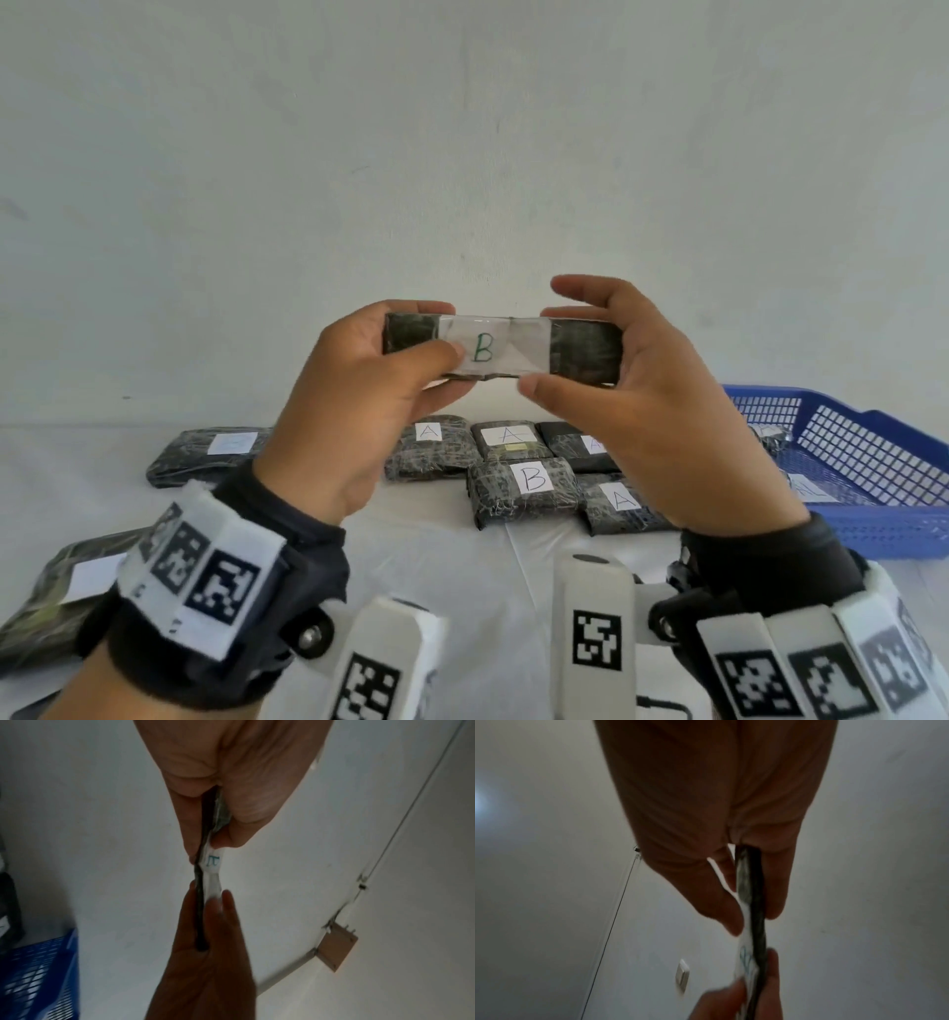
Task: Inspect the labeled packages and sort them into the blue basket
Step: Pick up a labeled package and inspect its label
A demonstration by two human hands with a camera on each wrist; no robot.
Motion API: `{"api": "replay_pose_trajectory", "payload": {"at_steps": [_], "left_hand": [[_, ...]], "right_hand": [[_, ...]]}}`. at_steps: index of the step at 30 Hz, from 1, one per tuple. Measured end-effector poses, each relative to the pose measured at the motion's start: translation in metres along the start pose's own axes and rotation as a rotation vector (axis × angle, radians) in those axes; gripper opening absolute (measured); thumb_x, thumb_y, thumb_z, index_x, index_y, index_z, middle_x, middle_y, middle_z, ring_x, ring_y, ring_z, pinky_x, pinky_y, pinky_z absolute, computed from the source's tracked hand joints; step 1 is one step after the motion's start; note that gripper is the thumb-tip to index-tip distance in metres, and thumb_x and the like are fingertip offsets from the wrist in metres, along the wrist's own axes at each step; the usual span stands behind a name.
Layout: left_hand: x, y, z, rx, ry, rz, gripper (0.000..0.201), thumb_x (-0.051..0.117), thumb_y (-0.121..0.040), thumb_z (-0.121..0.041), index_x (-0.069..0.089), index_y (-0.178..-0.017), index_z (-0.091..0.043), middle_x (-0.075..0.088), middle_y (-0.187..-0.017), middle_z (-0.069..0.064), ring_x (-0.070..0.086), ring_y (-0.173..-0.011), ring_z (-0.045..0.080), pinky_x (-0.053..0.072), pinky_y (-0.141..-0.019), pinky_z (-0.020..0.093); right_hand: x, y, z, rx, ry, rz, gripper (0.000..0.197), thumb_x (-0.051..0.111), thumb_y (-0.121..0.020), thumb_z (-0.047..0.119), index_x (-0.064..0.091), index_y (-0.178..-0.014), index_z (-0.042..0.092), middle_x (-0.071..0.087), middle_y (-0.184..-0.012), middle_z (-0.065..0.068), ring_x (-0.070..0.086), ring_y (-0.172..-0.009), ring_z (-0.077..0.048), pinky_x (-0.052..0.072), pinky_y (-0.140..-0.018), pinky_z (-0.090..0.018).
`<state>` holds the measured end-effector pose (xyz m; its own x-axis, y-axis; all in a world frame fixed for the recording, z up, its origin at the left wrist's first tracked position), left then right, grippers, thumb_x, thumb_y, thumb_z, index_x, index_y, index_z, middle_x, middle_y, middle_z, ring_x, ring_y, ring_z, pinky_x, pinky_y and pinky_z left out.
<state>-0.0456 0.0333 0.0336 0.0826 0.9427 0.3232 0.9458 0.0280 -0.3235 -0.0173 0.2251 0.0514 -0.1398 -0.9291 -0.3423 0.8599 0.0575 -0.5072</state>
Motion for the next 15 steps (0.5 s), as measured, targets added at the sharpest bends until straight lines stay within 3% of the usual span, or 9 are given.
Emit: {"api": "replay_pose_trajectory", "payload": {"at_steps": [2, 3, 5, 7, 9, 12, 15], "left_hand": [[-0.005, -0.003, -0.001, -0.110, 0.116, -0.002, 0.023, 0.067, -0.087, 0.009, 0.070, -0.107, -0.002, 0.079, -0.088, 0.014, 0.079, -0.077, 0.020, 0.064, -0.065, 0.024], [-0.005, -0.003, -0.002, -0.155, 0.156, 0.017, 0.026, 0.069, -0.082, 0.007, 0.070, -0.108, 0.001, 0.079, -0.089, 0.016, 0.079, -0.076, 0.020, 0.064, -0.064, 0.024], [-0.004, -0.001, -0.003, -0.217, 0.219, 0.074, 0.037, 0.070, -0.072, -0.001, 0.070, -0.107, 0.007, 0.079, -0.097, 0.022, 0.079, -0.078, 0.022, 0.064, -0.065, 0.022], [0.000, 0.001, -0.004, -0.242, 0.291, 0.111, 0.033, 0.068, -0.071, -0.005, 0.071, -0.101, 0.009, 0.078, -0.098, 0.025, 0.080, -0.079, 0.025, 0.063, -0.066, 0.021], [0.002, 0.001, -0.006, -0.213, 0.369, 0.122, 0.027, 0.068, -0.073, -0.009, 0.070, -0.096, 0.005, 0.078, -0.100, 0.023, 0.080, -0.084, 0.026, 0.064, -0.070, 0.023], [0.006, 0.001, -0.008, -0.105, 0.399, 0.155, 0.028, 0.068, -0.079, -0.019, 0.071, -0.101, -0.002, 0.078, -0.113, 0.019, 0.078, -0.100, 0.022, 0.064, -0.083, 0.028], [0.009, 0.002, -0.008, -0.041, 0.394, 0.139, 0.026, 0.068, -0.077, -0.024, 0.071, -0.097, -0.007, 0.078, -0.113, 0.017, 0.077, -0.101, 0.020, 0.063, -0.084, 0.028]], "right_hand": [[-0.001, 0.001, -0.002, -0.026, -0.142, 0.068, 0.052, 0.079, -0.090, 0.009, 0.059, -0.135, 0.024, 0.074, -0.125, 0.004, 0.072, -0.113, -0.014, 0.058, -0.100, -0.036], [-0.002, 0.001, -0.001, -0.047, -0.230, 0.068, 0.050, 0.078, -0.088, 0.005, 0.060, -0.133, 0.018, 0.075, -0.126, 0.002, 0.073, -0.115, -0.017, 0.057, -0.102, -0.035], [-0.006, 0.001, 0.001, -0.100, -0.360, 0.020, 0.046, 0.077, -0.081, 0.008, 0.065, -0.125, 0.008, 0.078, -0.121, -0.004, 0.075, -0.112, -0.023, 0.059, -0.100, -0.033], [-0.007, 0.000, 0.002, -0.129, -0.443, -0.029, 0.045, 0.079, -0.075, 0.016, 0.068, -0.117, 0.004, 0.079, -0.114, -0.010, 0.076, -0.107, -0.029, 0.061, -0.098, -0.037], [-0.007, -0.002, 0.000, -0.114, -0.525, -0.070, 0.042, 0.080, -0.071, 0.021, 0.071, -0.108, 0.002, 0.080, -0.106, -0.016, 0.077, -0.101, -0.031, 0.062, -0.093, -0.036], [-0.007, -0.004, -0.004, -0.060, -0.650, -0.117, 0.034, 0.081, -0.067, 0.022, 0.075, -0.096, 0.004, 0.079, -0.096, -0.017, 0.078, -0.096, -0.030, 0.062, -0.087, -0.032], [-0.005, -0.005, -0.003, -0.033, -0.748, -0.109, 0.026, 0.078, -0.069, 0.018, 0.075, -0.090, 0.004, 0.079, -0.093, -0.018, 0.078, -0.097, -0.034, 0.063, -0.089, -0.036]]}}
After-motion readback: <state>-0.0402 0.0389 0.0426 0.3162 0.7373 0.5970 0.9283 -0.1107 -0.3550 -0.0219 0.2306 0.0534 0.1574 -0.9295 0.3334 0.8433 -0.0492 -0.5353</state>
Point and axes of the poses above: each hand's wrist, its own y-axis away from the middle knuckle, its own x-axis out of the palm, z = x × y, the point moved 5 cm from there along -y, towards the middle knuckle
